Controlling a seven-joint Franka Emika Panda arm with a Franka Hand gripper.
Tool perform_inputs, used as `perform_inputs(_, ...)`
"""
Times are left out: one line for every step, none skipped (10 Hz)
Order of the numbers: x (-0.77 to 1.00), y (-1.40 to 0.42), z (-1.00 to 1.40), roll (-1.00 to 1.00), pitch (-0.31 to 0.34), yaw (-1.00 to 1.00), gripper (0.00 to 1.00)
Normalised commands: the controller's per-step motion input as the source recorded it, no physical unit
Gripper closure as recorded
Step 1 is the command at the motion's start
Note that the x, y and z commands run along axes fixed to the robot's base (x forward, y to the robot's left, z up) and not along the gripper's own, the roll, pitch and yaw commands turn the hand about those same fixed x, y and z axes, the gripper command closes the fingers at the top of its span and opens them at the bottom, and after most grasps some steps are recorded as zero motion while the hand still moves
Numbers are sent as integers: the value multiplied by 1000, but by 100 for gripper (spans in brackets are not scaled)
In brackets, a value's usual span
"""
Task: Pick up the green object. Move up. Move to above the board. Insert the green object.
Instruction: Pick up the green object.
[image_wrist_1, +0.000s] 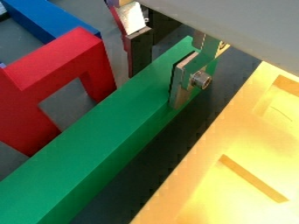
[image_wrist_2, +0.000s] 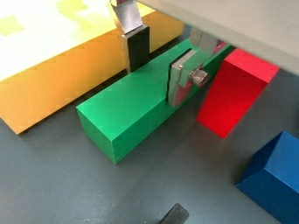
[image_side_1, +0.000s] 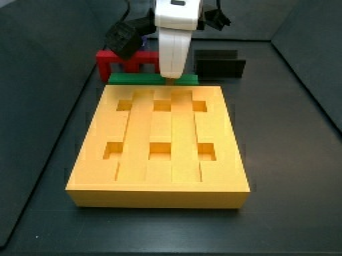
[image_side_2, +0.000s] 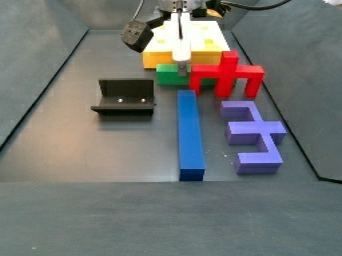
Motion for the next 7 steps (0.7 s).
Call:
perform_inputs(0,0,0,0,0,0,100)
perform_inputs(0,0,0,0,0,0,100)
perform_inputs(0,0,0,0,0,0,100)
perform_inputs(0,0,0,0,0,0,100)
perform_inputs(0,0,0,0,0,0,100)
perform_inputs(0,0,0,0,0,0,100)
perform_inputs(0,0,0,0,0,0,100)
